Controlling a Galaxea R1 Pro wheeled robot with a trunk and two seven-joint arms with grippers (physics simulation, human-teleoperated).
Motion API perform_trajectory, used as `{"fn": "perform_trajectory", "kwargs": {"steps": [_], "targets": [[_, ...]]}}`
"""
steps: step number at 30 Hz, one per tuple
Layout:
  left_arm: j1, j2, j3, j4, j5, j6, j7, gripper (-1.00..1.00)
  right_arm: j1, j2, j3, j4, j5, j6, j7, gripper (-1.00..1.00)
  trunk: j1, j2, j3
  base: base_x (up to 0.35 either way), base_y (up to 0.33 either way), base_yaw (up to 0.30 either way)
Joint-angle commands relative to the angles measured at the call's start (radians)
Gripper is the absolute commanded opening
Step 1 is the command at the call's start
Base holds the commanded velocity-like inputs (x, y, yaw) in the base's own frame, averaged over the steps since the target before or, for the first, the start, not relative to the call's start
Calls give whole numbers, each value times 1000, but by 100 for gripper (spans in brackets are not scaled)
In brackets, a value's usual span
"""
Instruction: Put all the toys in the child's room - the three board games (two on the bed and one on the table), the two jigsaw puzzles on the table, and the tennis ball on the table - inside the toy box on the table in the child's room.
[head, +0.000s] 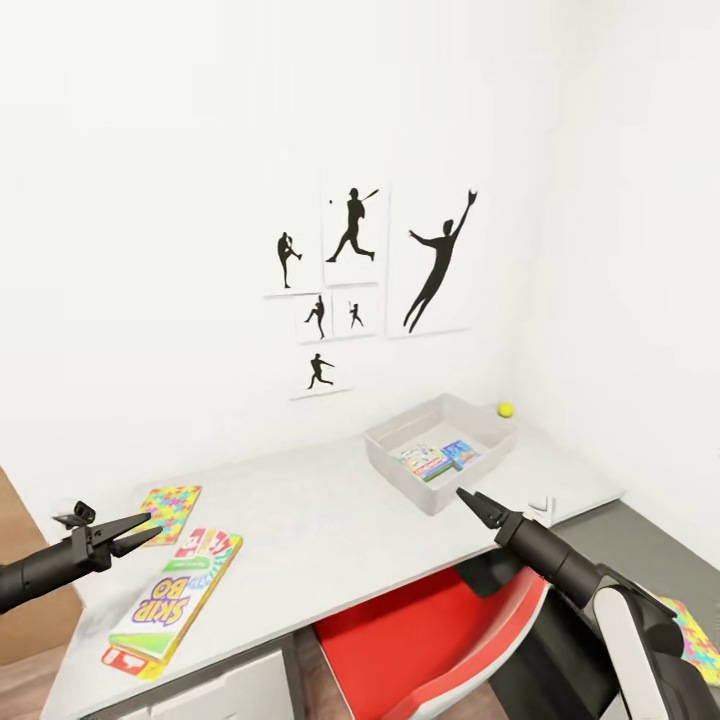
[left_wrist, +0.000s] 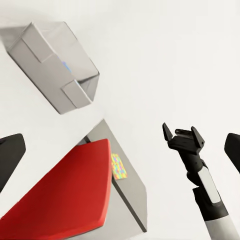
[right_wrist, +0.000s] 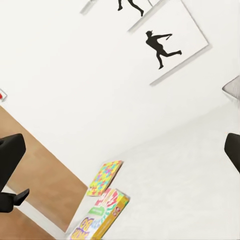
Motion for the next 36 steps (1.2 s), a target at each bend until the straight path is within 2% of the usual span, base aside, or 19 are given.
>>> {"fn": "perform_trajectory", "kwargs": {"steps": [1, 13, 22, 36], "targets": [[-1, 0, 0, 0, 1, 11, -2, 100, -1, -1, -1, 1, -5, 7, 1, 100, 0, -2, -2, 0, -238, 16], [-1, 0, 1, 0, 1, 8, -2, 100, -1, -3, -3, 0, -4, 7, 2, 100, 0, -2, -2, 0, -157, 4], [-1, 0, 1, 0, 1, 6, -2, 100, -1, -5, -3, 1, -4, 7, 1, 100, 0, -2, -2, 4, -37, 0], [-1, -1, 1, 0, 1, 6, -2, 100, -1, -9, -4, 2, -4, 7, 2, 100, 0, -2, -2, 98, -107, 0]]}}
